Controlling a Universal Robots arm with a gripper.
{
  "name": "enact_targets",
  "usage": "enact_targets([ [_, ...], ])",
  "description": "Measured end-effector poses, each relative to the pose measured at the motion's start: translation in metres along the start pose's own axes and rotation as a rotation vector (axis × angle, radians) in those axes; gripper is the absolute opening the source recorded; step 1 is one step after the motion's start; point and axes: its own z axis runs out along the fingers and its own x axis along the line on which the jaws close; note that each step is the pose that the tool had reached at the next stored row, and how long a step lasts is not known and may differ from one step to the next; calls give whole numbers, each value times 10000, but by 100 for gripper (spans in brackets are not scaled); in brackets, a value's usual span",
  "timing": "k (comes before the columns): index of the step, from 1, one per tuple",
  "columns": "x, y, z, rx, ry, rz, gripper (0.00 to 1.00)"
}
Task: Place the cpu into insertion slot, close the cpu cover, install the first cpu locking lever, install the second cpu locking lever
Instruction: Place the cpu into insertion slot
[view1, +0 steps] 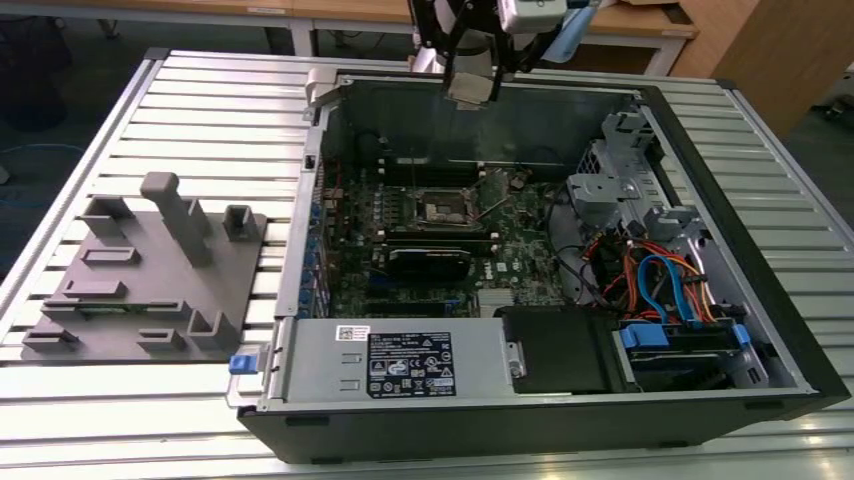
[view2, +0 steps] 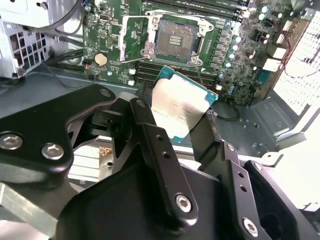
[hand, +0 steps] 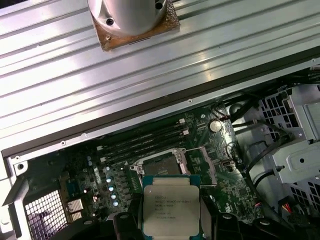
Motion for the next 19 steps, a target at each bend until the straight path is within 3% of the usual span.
enact_targets([
  [19,0,0,4,-22,-105,1180,54],
])
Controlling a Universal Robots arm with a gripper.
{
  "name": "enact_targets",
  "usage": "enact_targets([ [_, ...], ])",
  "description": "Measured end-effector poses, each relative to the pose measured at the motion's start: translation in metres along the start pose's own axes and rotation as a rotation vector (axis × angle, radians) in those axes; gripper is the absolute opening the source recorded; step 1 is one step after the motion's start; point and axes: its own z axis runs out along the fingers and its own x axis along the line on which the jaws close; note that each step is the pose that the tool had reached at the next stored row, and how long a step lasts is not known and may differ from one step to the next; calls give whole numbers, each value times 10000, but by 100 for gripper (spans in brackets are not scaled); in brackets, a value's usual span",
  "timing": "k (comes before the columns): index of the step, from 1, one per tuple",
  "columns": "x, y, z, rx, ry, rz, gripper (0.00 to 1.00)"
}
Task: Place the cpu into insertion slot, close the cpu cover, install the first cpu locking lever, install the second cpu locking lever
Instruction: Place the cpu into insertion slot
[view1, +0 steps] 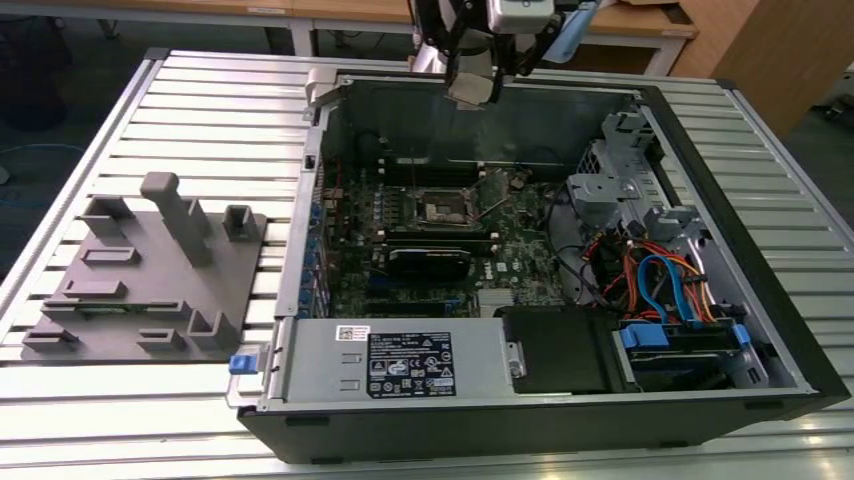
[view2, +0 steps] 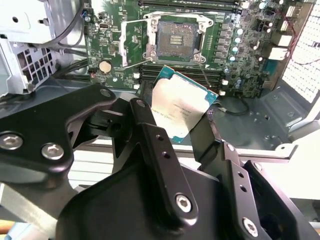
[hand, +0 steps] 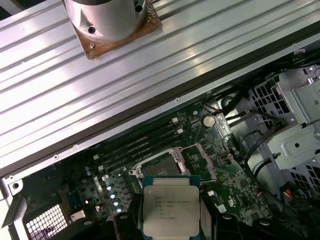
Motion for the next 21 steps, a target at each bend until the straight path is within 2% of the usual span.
enact_targets([
  [21,0,-1,10,-26,-136,1512,54],
])
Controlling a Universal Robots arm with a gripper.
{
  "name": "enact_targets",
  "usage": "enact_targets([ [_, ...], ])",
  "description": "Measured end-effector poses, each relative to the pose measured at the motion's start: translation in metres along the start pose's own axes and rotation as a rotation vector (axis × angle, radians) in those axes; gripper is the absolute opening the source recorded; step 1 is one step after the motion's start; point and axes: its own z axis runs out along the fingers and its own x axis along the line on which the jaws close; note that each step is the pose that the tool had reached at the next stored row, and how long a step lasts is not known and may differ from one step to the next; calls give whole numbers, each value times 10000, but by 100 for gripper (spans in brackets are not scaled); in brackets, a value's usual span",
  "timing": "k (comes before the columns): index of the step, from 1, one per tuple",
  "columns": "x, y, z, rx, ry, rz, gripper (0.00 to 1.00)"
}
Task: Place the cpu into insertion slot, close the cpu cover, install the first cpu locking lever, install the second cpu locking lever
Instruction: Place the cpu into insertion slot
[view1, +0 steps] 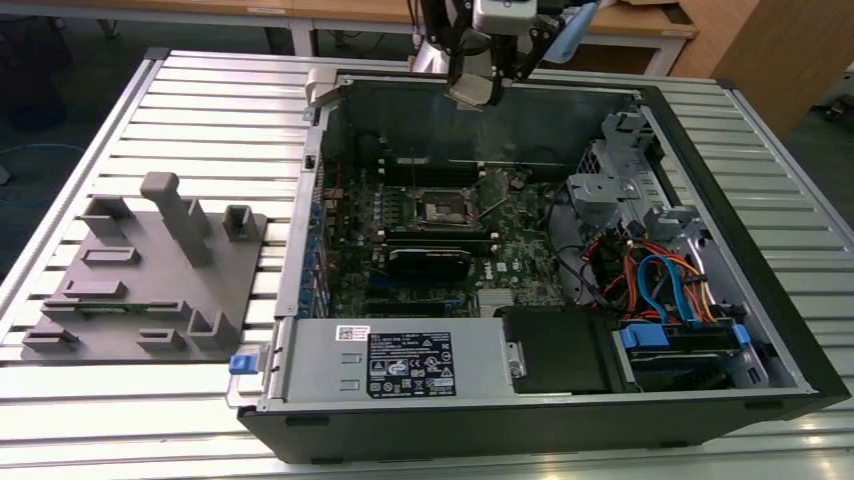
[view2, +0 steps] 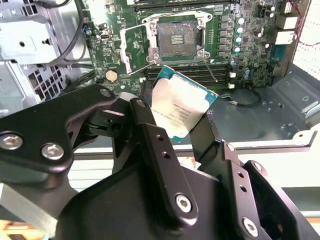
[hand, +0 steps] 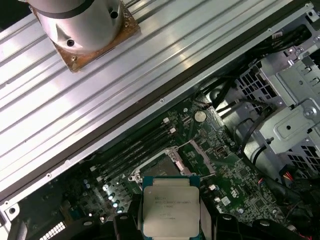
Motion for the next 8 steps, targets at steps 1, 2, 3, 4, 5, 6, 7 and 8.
enact_targets([
  [1,0,0,1,-2,-11,114,54],
  [2,0,0,1,-4,-21,228,54],
  [3,0,0,1,-6,-31,345,54],
  [4,0,0,2,-7,-42,468,54],
  [5,0,0,2,-10,-52,576,54],
  [6,0,0,2,-12,-62,686,54],
  [7,0,0,3,-14,-71,791,54],
  [8,0,0,4,-16,-80,889,54],
])
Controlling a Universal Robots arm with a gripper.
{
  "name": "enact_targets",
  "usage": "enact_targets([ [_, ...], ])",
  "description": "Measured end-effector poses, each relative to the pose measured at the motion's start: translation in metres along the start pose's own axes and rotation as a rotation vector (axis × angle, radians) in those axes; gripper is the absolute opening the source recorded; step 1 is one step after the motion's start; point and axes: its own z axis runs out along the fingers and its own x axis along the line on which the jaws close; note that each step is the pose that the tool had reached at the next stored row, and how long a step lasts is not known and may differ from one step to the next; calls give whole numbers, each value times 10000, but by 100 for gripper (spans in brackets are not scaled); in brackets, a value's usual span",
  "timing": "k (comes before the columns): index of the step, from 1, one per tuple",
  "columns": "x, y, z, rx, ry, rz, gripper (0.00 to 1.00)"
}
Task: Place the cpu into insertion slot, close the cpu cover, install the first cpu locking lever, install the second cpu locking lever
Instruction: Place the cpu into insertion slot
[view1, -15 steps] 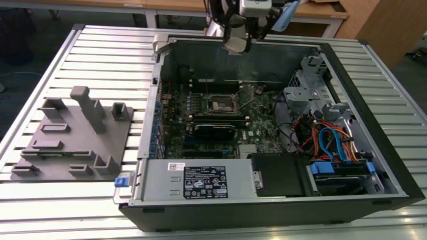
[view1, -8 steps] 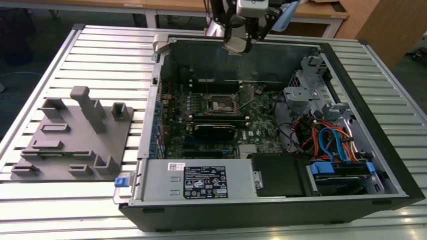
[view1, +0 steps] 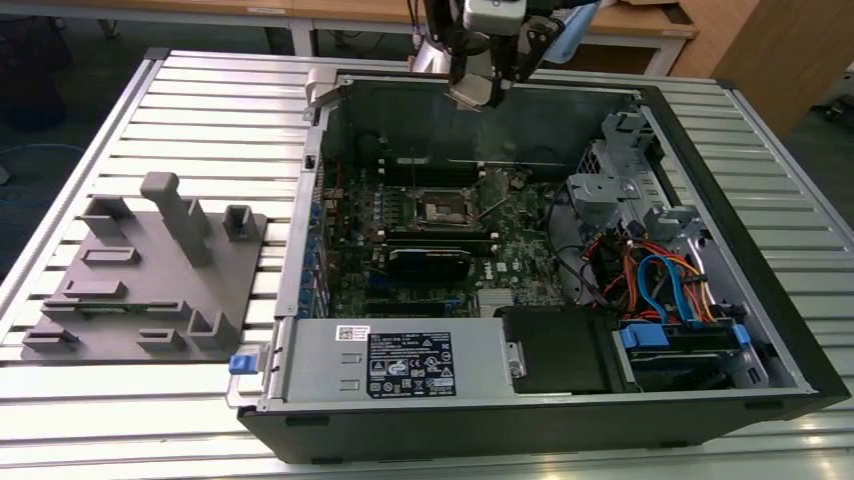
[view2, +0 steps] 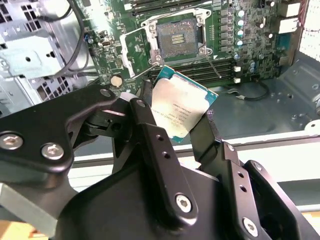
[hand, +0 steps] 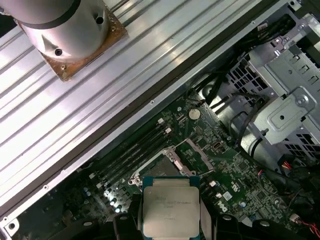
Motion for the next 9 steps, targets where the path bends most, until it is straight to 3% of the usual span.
enact_targets([
  [9,0,-1,5,-18,-93,1045,54],
])
